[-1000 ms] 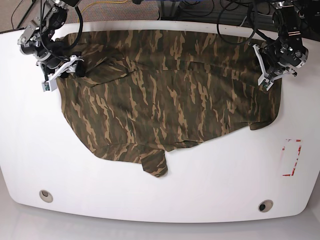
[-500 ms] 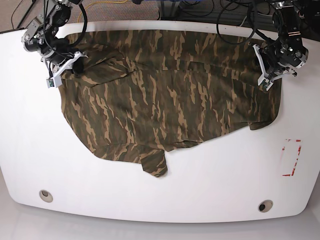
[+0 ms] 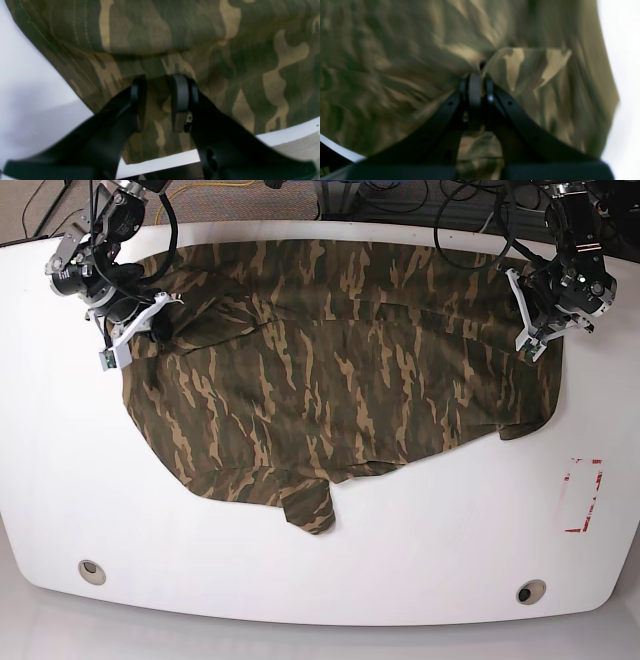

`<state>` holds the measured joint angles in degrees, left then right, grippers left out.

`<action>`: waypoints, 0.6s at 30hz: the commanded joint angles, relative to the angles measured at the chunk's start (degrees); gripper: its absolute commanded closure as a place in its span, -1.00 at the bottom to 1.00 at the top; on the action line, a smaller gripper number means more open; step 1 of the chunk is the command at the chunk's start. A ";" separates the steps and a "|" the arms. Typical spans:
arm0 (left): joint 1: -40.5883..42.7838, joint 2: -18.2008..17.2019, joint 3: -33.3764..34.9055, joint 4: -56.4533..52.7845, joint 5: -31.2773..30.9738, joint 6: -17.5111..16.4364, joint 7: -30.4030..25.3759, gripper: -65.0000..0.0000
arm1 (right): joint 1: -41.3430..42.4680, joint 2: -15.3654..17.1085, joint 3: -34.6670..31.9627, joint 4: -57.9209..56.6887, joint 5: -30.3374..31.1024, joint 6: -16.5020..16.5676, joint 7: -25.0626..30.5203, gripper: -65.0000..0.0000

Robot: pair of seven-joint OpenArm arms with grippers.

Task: Layout the t-shirt on the table in an organized manner, then fold the t-shirt properly
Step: 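Open the right gripper and move it inward over the shirt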

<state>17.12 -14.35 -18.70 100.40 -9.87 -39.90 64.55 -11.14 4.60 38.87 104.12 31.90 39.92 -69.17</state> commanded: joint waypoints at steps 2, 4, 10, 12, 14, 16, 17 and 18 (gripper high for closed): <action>0.59 -0.29 0.11 -0.40 2.09 -0.10 2.83 0.53 | 0.37 0.81 0.20 2.83 0.58 0.08 0.99 1.00; 0.59 -0.29 0.11 -0.40 2.18 -0.10 2.83 0.53 | 0.37 0.72 0.20 3.62 0.58 0.08 0.99 1.00; 0.59 -0.29 0.11 -0.58 2.18 -0.10 2.74 0.53 | 0.81 0.72 0.12 4.15 0.58 0.08 0.99 1.00; 0.59 -0.29 0.11 -0.58 2.18 -0.10 2.74 0.53 | 1.25 0.89 0.20 4.15 0.58 0.08 0.99 1.00; 0.68 -0.29 0.11 -0.58 2.18 -0.10 2.74 0.53 | 1.25 0.98 0.38 4.24 0.58 0.08 0.99 1.00; 0.68 -0.29 0.11 -0.58 2.26 -0.10 2.74 0.53 | 1.25 1.16 0.56 4.24 0.58 0.08 0.99 1.00; 0.68 -0.29 0.11 -0.58 2.26 -0.10 2.74 0.53 | 1.25 1.16 0.56 4.24 0.50 0.08 0.99 1.00; 0.68 -0.29 0.11 -0.58 2.26 -0.10 2.74 0.53 | 1.25 1.25 0.64 4.15 0.14 0.08 0.99 1.00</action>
<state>17.12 -14.35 -18.70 100.33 -9.87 -39.90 64.49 -10.26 4.93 39.05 107.00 31.75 39.90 -69.25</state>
